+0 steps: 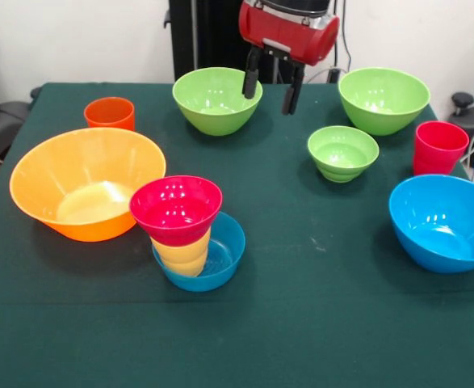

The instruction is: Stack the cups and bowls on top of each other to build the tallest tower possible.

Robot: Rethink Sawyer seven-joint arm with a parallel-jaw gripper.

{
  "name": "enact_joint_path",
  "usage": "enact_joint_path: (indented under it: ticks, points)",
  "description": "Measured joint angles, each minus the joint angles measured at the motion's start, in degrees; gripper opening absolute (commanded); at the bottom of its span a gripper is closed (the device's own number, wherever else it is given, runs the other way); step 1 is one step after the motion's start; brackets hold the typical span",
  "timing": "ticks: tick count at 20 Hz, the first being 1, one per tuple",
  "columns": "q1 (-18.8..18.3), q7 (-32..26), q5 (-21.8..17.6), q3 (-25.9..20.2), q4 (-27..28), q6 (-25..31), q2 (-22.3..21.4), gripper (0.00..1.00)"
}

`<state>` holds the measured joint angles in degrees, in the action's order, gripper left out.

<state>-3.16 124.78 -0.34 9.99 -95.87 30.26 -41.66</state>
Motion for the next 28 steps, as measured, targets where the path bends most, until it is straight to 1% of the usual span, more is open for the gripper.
enact_joint_path:
  ticks: [6,13,19,24,28]
  points:
    - [-1.17,0.0,-0.27,-0.29,-7.39,-4.75,-0.04,1.0]
    - [-1.52,0.0,-2.68,-0.12,-12.53,-9.8,2.04,1.0]
    - [-2.28,0.0,-4.54,-0.1,-14.3,-11.74,4.19,1.0]
    - [-3.86,0.0,-4.54,-0.34,-16.18,-12.92,5.12,1.0]
    - [-3.7,0.0,-4.52,-0.19,-17.15,-13.04,5.65,1.0]
